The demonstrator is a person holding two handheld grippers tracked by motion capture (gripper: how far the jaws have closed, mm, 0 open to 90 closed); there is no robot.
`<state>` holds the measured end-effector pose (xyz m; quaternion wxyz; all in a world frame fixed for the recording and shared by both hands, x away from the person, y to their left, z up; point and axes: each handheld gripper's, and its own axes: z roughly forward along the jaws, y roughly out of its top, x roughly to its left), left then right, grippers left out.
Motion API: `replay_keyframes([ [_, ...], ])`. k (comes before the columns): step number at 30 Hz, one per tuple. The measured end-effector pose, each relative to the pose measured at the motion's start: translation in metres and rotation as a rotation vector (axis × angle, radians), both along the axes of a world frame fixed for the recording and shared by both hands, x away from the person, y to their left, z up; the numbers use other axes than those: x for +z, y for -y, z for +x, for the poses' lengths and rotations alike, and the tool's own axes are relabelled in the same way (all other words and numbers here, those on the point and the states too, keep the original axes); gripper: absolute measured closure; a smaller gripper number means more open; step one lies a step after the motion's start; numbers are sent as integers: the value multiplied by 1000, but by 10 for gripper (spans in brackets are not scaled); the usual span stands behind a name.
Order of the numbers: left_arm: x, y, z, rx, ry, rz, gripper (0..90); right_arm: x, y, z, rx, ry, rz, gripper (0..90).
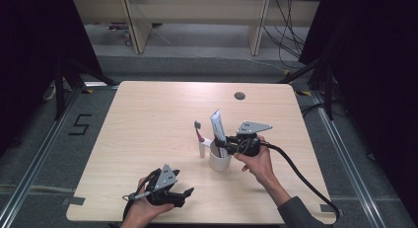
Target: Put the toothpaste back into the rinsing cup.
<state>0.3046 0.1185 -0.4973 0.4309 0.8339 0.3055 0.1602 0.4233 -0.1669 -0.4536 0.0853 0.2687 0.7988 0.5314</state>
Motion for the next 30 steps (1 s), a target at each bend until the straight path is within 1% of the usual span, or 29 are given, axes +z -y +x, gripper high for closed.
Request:
replay_keyframes([
  [1, 0, 0, 0, 0, 1, 0, 230, 0, 0, -1, -1, -6, -8, 761],
  [2, 0, 0, 0, -2, 1, 1, 230, -1, -1, -1, -13, 0, -5, 761],
  [3, -1, 1, 1, 8, 4, -21, 230, -1, 0, -1, -5, 9, -19, 761],
  [4, -1, 1, 1, 7, 4, -19, 230, 0, 0, -1, -2, 5, -27, 760],
  [5, 0, 0, 1, -6, 0, -4, 230, -1, 0, -2, -7, -2, -37, 760],
  [6, 0, 0, 0, -2, 2, 1, 230, 0, 1, -2, -9, 18, -52, 760],
  [7, 0, 0, 0, -5, 0, 2, 230, -2, -1, -2, 8, 1, -31, 759],
  [8, 0, 1, 1, -2, 3, -5, 230, -1, -2, -4, -4, -17, -34, 759],
  [9, -1, 2, 1, 7, 2, -18, 230, -1, -1, -4, -4, -9, -54, 759],
  [10, 0, 1, 0, 0, 1, -5, 230, -1, -1, -3, 8, 8, -59, 759],
  [12, 0, 0, 0, -6, 0, -2, 230, -1, 0, -5, -3, -6, -64, 758],
  [13, 0, 1, 0, -3, 2, -5, 230, -2, 0, -4, 4, -8, -66, 757],
  [14, -1, 2, 0, 7, 2, -22, 230, -2, 0, -5, -3, -10, -75, 757],
  [15, -1, 2, 0, 7, 2, -21, 230, -2, -1, -6, -14, -15, -71, 756],
  [16, 0, 1, 0, -1, -1, -11, 230, -3, 0, -4, -2, 2, -76, 755],
  [17, 0, 1, 0, -3, -1, -9, 230, -3, 0, -6, 5, -22, -74, 754],
  [18, 0, 1, 0, 0, 2, -9, 231, -3, 0, -6, -1, -4, -87, 752],
  [19, 0, 1, 0, 0, 4, -9, 231, -3, 0, -7, -5, -18, -91, 749],
  [20, 0, 2, 0, 6, 1, -22, 231, -4, -1, -6, -1, -6, -98, 744],
  [21, 0, 1, 1, 2, 9, -8, 230, -4, 0, -6, 5, -7, -100, 743],
  [23, 0, 0, 0, -5, 1, -3, 231, -3, 0, -8, -5, -14, -97, 741],
  [24, 0, 0, 1, -8, 4, 8, 231, -3, 0, -7, 2, 10, -104, 740],
  [25, -1, 2, 0, 4, -1, -19, 231, -3, 0, -6, 4, 18, -100, 738],
  [26, 0, 1, 1, -3, 1, 3, 231, -3, 0, -6, 3, 15, -99, 738],
  [27, 0, 0, 1, -12, 1, 13, 231, -3, 0, -6, 3, 22, -102, 737],
  [28, 0, 2, -1, -6, -3, -6, 231, -3, 0, -7, 8, 12, -102, 735],
  [29, 1, 1, 0, -14, 1, 6, 231, -4, -1, -8, 7, 5, -98, 734],
  [30, 0, 2, 0, -12, -1, -6, 231, -3, -1, -8, 2, 15, -101, 733],
])
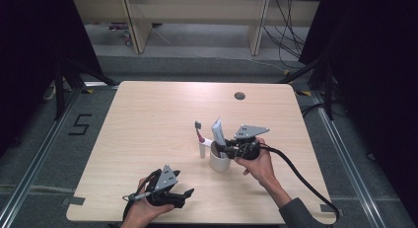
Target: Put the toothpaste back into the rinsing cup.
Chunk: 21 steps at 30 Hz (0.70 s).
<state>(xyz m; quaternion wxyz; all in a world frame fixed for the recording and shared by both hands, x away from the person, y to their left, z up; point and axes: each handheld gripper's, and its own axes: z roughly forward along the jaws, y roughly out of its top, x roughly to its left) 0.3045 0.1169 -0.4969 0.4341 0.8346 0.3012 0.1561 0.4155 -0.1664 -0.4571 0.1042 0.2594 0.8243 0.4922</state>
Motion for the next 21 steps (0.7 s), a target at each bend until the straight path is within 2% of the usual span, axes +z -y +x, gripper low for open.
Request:
replay_keyframes([
  [1, 0, 0, 0, 4, -1, 0, 230, 0, 0, 0, 9, -16, 4, 734],
  [6, -1, 0, 1, 10, 0, 0, 231, -1, -1, 2, 14, 1, 24, 740],
  [7, 0, 0, 1, 3, 0, 12, 231, -1, -1, 1, 15, -15, 16, 743],
  [8, 0, 0, 0, 3, -1, 2, 231, 0, -1, 0, 1, -5, 5, 744],
  [11, 0, 1, 0, 5, 3, 0, 231, -1, -1, -1, -5, -17, 3, 744],
  [12, -1, 2, 0, 10, 0, -18, 231, -1, -1, -2, -9, -26, 3, 744],
  [13, 0, 1, 0, 6, 5, 0, 231, -1, -1, -1, 1, -15, 3, 744],
  [15, 0, 0, -1, 4, 1, 2, 231, -1, -1, -1, 9, -12, 4, 741],
  [16, 0, 0, 0, 1, -1, 2, 231, -1, -1, -3, -7, -31, 8, 738],
  [17, 0, 0, 0, 5, -2, -2, 231, 0, -1, -3, -11, -29, 9, 729],
  [18, 0, 0, 0, 5, 0, -1, 231, 0, 0, 0, 3, 10, 2, 718],
  [21, 0, -1, 0, -2, 5, 13, 231, 2, 1, 0, 9, -10, 17, 683],
])
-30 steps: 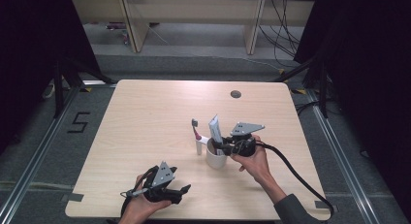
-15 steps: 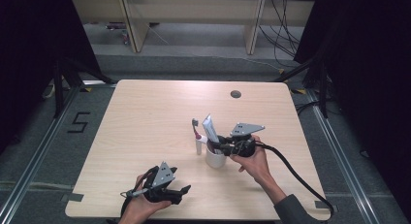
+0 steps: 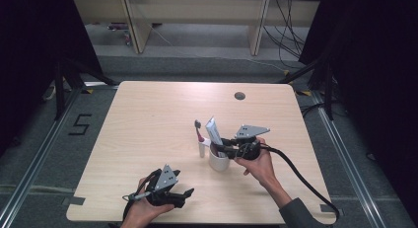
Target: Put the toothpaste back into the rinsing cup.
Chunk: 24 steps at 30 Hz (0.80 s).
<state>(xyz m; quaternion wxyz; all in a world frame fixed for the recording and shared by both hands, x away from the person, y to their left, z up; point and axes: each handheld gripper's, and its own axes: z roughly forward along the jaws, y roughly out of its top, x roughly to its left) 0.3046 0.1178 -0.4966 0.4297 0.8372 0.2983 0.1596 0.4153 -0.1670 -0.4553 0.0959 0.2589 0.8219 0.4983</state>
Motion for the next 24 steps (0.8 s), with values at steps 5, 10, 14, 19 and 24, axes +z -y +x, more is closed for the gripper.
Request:
replay_keyframes([
  [5, 0, 0, 0, -2, -2, 0, 231, 4, 4, -1, -22, 20, 11, 638],
  [10, 0, 0, 0, -2, -4, -5, 231, 9, 7, -2, -25, 34, 23, 621],
  [14, 0, 0, 0, 3, 0, -3, 231, 12, 8, -1, -32, 33, 41, 596],
  [19, 0, 1, 0, 13, 1, -16, 232, 16, 10, -2, -29, 26, 56, 577],
  [24, -1, 1, 0, 10, 1, -30, 232, 24, 16, -6, -43, 36, 49, 552],
])
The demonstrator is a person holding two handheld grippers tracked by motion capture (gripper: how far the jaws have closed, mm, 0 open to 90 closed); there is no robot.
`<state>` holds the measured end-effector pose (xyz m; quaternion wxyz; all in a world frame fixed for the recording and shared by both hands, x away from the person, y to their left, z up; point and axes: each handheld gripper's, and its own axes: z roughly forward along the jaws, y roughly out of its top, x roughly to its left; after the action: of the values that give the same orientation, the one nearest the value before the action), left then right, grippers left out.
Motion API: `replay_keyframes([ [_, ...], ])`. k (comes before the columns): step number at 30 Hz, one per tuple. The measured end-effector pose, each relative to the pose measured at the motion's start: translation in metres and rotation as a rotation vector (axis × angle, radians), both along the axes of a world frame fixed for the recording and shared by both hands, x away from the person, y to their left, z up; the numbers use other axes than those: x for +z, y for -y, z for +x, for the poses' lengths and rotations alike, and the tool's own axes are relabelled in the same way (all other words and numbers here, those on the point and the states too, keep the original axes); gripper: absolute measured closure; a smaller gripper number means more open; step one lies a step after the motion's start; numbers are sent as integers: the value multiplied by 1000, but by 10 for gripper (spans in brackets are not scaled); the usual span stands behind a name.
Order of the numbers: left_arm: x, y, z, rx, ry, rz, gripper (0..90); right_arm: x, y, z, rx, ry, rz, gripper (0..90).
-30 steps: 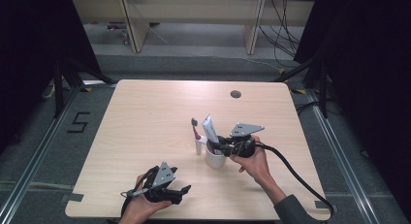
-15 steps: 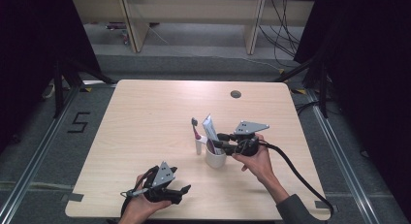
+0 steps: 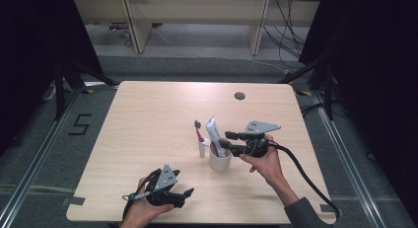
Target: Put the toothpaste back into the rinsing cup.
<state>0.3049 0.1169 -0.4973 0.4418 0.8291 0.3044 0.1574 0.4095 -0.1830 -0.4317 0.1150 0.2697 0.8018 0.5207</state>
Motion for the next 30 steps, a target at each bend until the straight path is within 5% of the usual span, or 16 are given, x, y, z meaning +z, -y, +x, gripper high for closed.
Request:
replay_keyframes([
  [5, 0, 0, 0, 4, 3, 2, 232, 4, 6, -2, -12, 41, -3, 525],
  [7, 0, 0, 0, 4, 3, 3, 231, 4, 9, -4, -6, -8, 12, 515],
  [11, 1, 0, 0, 9, 0, -2, 232, 4, 18, -5, -20, -18, 12, 496],
  [13, 1, 0, 0, 10, 1, -4, 232, 5, 24, -5, -39, 22, 4, 495],
  [18, 2, -3, 2, -4, 2, 40, 232, 8, 39, -10, -48, -11, 8, 466],
  [21, 2, -2, 1, 7, 0, 20, 232, 9, 47, -14, -82, -35, 13, 443],
  [22, 2, -2, 1, 18, -4, 3, 232, 8, 51, -12, -71, -3, 10, 435],
  [30, 2, -3, 2, -1, 3, 34, 233, 1, 70, -18, -105, -39, 1, 419],
])
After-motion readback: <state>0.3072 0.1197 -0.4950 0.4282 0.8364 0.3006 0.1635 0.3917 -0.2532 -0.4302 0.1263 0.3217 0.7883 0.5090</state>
